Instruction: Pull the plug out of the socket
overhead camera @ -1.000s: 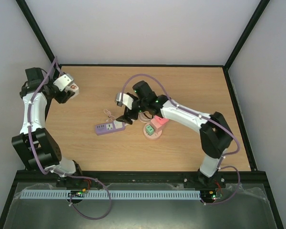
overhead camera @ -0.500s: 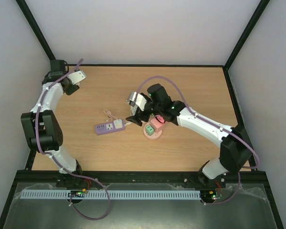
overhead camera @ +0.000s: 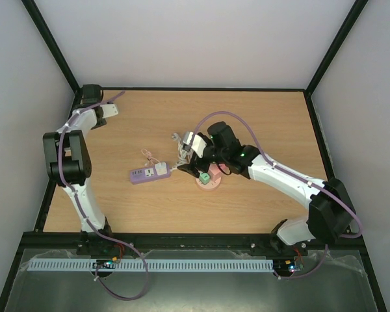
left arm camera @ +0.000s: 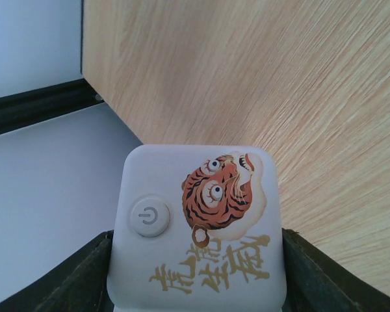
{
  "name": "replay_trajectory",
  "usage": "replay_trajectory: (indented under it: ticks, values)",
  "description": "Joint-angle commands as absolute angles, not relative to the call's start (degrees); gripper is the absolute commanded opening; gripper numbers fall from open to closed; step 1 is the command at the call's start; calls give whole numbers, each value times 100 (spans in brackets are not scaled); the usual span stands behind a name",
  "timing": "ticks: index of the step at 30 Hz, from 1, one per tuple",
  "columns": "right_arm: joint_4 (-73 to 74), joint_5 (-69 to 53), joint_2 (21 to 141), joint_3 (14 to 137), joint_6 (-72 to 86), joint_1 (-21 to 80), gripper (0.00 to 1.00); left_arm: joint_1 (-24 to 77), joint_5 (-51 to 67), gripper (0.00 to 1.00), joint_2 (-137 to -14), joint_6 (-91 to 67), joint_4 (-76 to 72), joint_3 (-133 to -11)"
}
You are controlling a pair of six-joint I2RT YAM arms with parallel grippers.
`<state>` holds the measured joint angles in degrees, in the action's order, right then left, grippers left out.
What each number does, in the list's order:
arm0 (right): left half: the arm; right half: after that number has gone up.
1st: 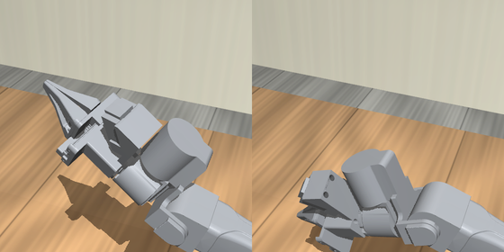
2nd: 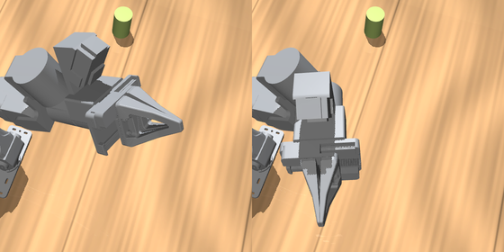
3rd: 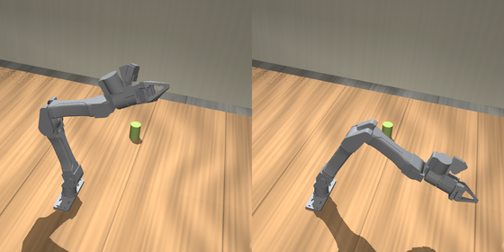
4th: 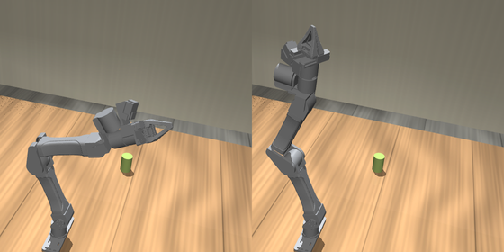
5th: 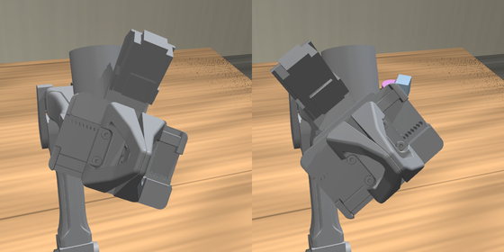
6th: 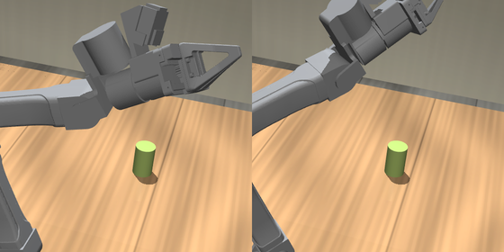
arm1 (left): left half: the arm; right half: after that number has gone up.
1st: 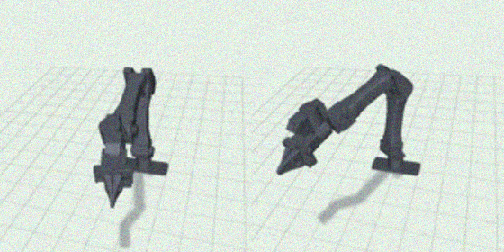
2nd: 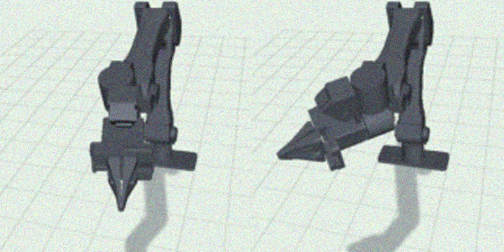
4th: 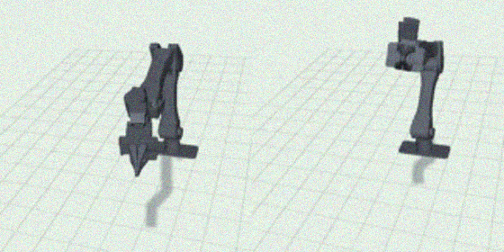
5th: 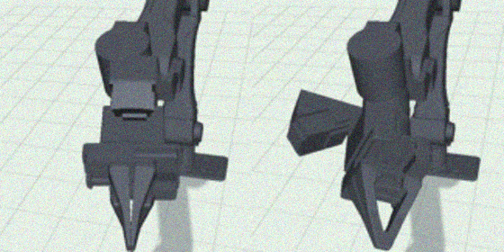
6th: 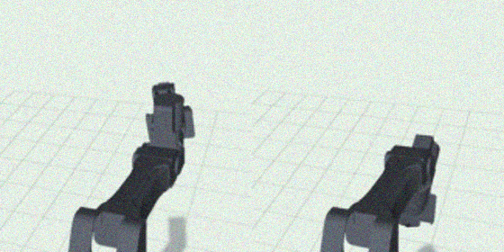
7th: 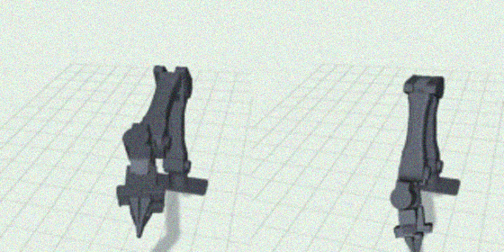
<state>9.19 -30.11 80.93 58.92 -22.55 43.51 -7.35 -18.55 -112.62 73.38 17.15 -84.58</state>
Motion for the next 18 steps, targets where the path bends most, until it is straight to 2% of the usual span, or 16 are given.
replay_trajectory:
  ticks: [1,6,12,15,18]
  values:
    - [760,-2916,7957,5757,-2333,4333,98,-708,-2405,47,-11620,7956,1462,-8785]
    - [782,-2898,7979,5744,-2347,4331,98,-712,-2617,48,-12008,8473,1289,-8911]
    - [818,-2942,8021,5709,-2416,4333,98,-761,-2488,51,-12334,8867,1808,-9300]
    - [827,-2943,8073,5711,-2426,4333,98,-797,-2442,55,-12402,9135,1953,-9360]
    - [839,-2950,8116,5714,-2447,4333,98,-809,-2366,63,-12450,9261,2110,-9474]
